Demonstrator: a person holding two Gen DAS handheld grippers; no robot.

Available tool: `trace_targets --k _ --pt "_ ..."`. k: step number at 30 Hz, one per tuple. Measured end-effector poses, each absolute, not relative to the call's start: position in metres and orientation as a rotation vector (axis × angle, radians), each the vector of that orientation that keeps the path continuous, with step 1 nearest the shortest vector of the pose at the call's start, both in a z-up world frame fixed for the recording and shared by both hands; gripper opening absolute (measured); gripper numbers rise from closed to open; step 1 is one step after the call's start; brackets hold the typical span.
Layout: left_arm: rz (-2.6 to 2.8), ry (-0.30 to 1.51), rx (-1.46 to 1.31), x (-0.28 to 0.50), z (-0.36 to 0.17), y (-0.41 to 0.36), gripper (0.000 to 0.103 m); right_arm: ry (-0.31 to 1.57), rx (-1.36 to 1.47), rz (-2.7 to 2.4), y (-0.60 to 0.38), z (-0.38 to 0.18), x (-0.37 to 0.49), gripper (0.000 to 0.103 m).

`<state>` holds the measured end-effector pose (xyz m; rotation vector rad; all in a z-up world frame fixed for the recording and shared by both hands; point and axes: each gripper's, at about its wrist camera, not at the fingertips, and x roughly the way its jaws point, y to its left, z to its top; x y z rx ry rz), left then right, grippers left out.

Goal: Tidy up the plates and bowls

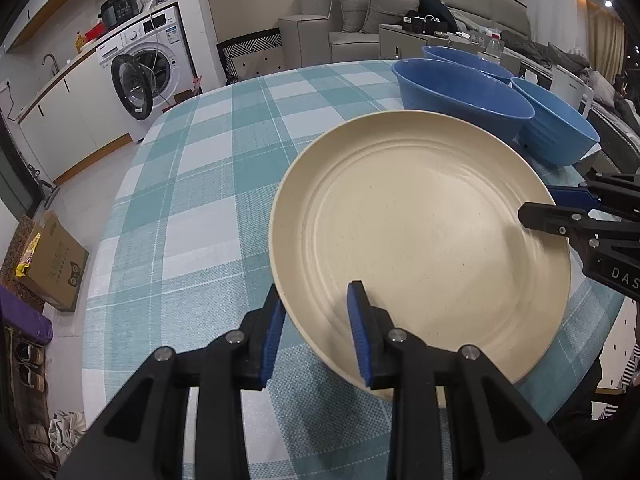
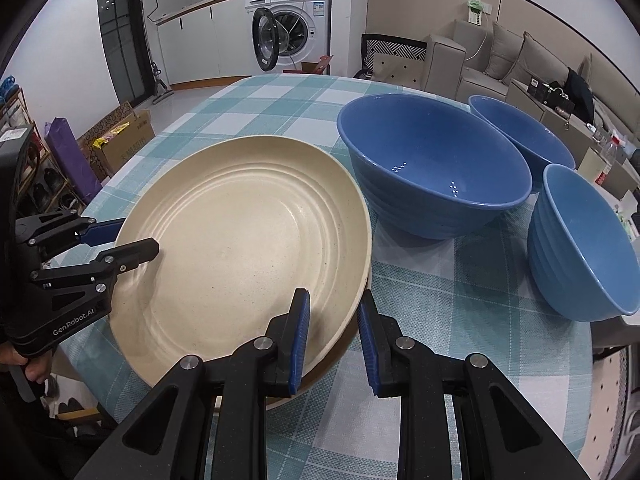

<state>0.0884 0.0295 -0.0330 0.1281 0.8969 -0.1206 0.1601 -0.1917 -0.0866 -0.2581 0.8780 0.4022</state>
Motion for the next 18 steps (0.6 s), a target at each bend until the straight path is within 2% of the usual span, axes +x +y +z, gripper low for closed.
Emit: trace_targets --k 14,18 --pt "-0.123 0.910 0.165 0.0868 -0.0361 0.0234 0.032 0.867 -0.338 0.356 -0.1873 -0.0931 0.1555 0.026" --pt "-0.120 0.915 0.180 0.0861 -0.0376 0.0205 0.035 0.871 -0.348 0.355 -0.1852 -0.0941 0.1535 0.031"
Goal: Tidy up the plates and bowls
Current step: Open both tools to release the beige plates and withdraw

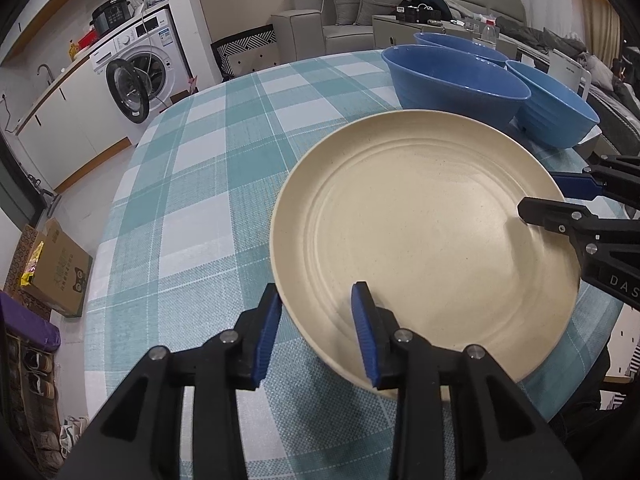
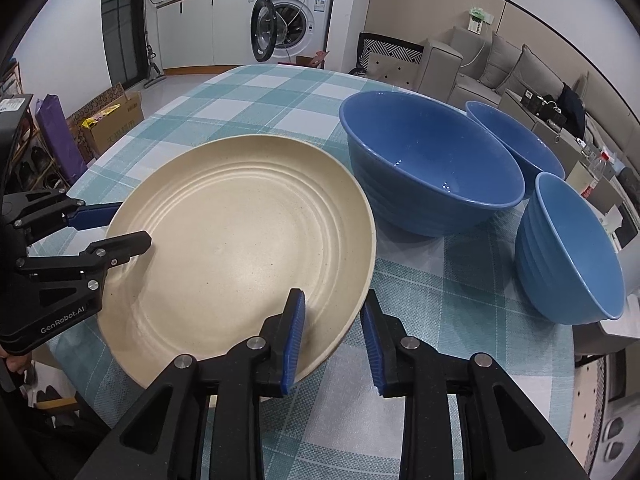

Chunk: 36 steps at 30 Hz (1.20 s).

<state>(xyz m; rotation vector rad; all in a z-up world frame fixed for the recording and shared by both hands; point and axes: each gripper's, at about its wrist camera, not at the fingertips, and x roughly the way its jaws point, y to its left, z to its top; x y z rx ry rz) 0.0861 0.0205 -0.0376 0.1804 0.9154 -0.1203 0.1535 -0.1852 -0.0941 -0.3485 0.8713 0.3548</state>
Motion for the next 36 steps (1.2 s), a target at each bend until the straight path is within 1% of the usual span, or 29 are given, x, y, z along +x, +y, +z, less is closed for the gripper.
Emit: trace_targets --k 2,4,11,13,14,16,20,21,23,24,25,31,36 --pt "-0.118 0.916 0.189 0.086 -0.038 0.020 0.037 0.873 -0.368 0.350 -0.183 -0.096 0.152 0.032" --pt "-0.124 0.917 0.189 0.086 -0.039 0.019 0.041 0.872 -0.383 0.352 -0.181 -0.098 0.151 0.037" --pt "-0.135 0.917 0.193 0.086 -0.039 0.019 0.048 0.878 -0.390 0.357 -0.181 -0.102 0.151 0.039" --pt "-0.127 0.916 0.194 0.087 -0.039 0.020 0.053 0.878 -0.387 0.362 -0.181 -0.102 0.152 0.041" --pt "-0.127 0.917 0.191 0.087 -0.039 0.021 0.053 0.878 -0.386 0.368 -0.181 -0.102 0.152 0.042" --pt "-0.129 0.920 0.184 0.088 -0.039 0.022 0.054 0.876 -0.387 0.375 -0.181 -0.102 0.151 0.048" --pt "-0.122 0.923 0.179 0.089 -0.040 0.025 0.057 0.877 -0.379 0.380 -0.182 -0.103 0.151 0.049" --pt "-0.122 0.924 0.174 0.089 -0.040 0.026 0.058 0.878 -0.377 0.380 -0.182 -0.103 0.151 0.051" --pt "-0.122 0.927 0.166 0.090 -0.040 0.028 0.058 0.879 -0.373 0.373 -0.183 -0.103 0.151 0.057" --pt "-0.121 0.928 0.164 0.090 -0.041 0.029 0.060 0.881 -0.370 0.374 -0.183 -0.103 0.152 0.061" --pt "-0.120 0.928 0.163 0.091 -0.041 0.029 0.060 0.882 -0.366 0.375 -0.184 -0.104 0.152 0.063" --pt "-0.118 0.929 0.158 0.091 -0.041 0.030 0.062 0.880 -0.371 0.407 -0.177 -0.104 0.149 0.063" --pt "-0.119 0.927 0.159 0.091 -0.041 0.029 0.062 0.881 -0.373 0.409 -0.173 -0.105 0.148 0.065"
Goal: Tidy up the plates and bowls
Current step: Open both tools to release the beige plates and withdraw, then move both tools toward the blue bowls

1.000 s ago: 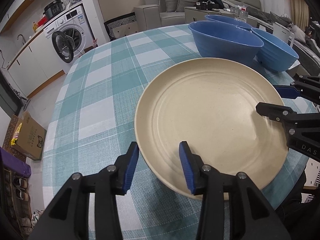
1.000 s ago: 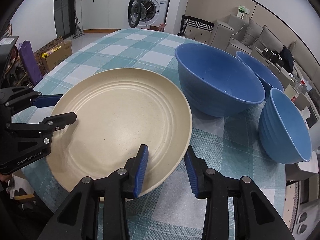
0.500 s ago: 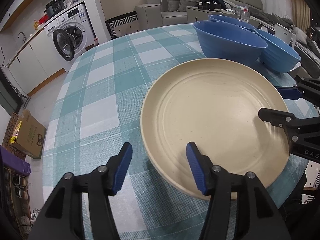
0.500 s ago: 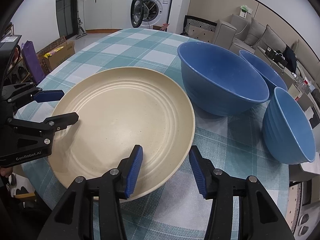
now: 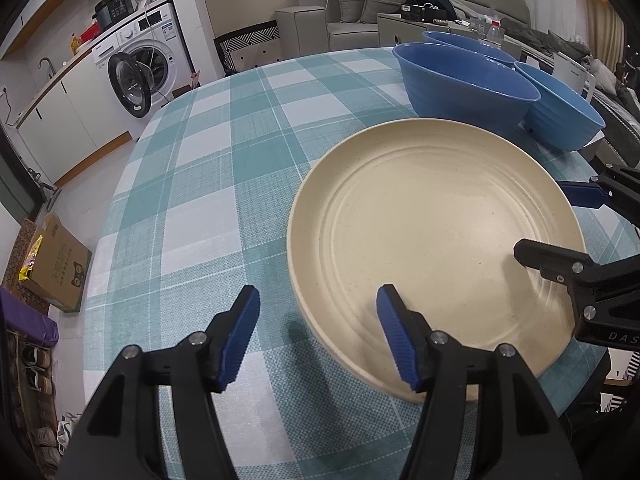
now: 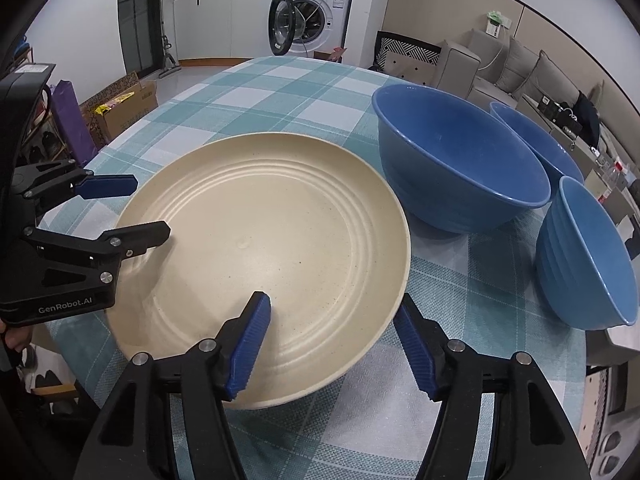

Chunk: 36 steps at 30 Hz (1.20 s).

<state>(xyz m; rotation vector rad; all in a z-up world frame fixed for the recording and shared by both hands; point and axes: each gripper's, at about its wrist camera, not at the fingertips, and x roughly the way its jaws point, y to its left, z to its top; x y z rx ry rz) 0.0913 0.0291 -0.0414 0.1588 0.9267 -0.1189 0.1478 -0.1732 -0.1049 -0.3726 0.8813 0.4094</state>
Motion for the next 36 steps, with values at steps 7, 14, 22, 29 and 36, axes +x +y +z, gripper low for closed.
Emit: trace_targets --k 7,14,22,29,36 --pt "-0.143 0.922 0.162 0.090 -0.040 0.023 0.062 0.881 -0.370 0.397 -0.171 -0.105 0.147 0.067" --pt "-0.149 0.920 0.166 0.090 -0.040 0.021 0.062 0.878 -0.358 0.423 -0.172 -0.106 0.145 0.071" --pt "-0.129 0.907 0.148 0.088 -0.033 0.024 0.063 0.867 -0.285 0.451 -0.186 -0.097 0.150 0.088" --pt "-0.113 0.808 0.073 0.081 -0.007 0.038 0.098 0.802 -0.263 0.468 -0.203 -0.071 0.144 0.102" --pt "-0.173 0.782 -0.033 0.081 0.011 0.043 0.101 0.754 -0.237 0.478 -0.226 -0.047 0.137 0.102"
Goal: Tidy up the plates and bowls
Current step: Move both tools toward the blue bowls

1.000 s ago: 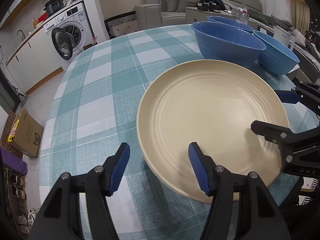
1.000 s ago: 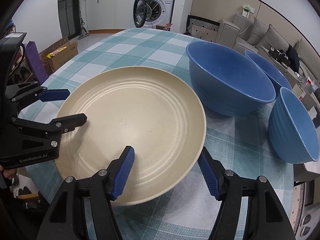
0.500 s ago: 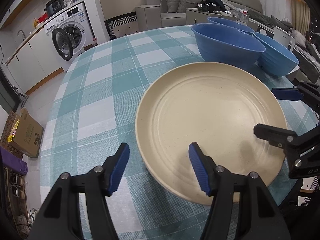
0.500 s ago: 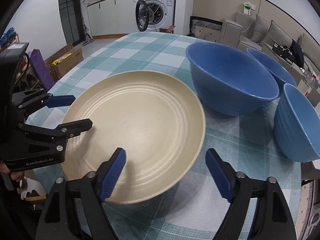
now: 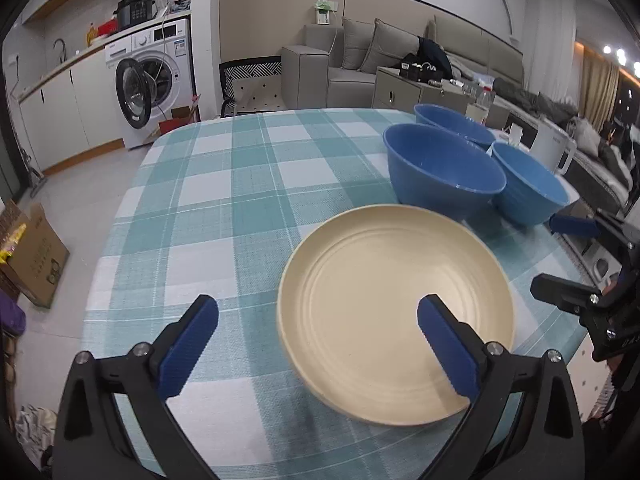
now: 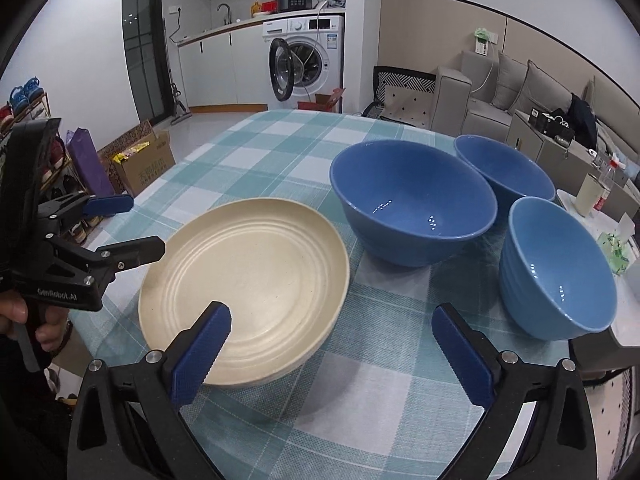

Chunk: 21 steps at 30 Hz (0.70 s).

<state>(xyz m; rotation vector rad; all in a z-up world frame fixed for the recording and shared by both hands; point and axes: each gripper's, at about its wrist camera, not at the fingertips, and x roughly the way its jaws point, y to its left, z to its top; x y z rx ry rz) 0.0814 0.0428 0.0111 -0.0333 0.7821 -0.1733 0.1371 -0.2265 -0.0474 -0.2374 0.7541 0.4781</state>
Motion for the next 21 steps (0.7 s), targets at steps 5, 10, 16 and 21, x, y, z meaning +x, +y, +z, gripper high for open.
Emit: trace_targets --k 5,10,16,21 --pt "-0.153 0.765 -0.037 0.090 0.020 0.037 0.101 0.724 -0.218 0.493 -0.244 -0.028 0.133 0.102" --pt "-0.156 0.735 -0.013 0.096 0.033 0.028 0.101 0.694 -0.184 0.477 -0.259 -0.011 0.132 0.102" --pt "-0.168 0.705 -0.002 0.105 0.051 0.019 0.101 0.660 -0.177 0.459 -0.267 0.006 0.128 0.102" --pt "-0.175 0.682 0.002 0.115 0.065 0.009 0.101 0.625 -0.183 0.457 -0.271 0.021 0.127 0.102"
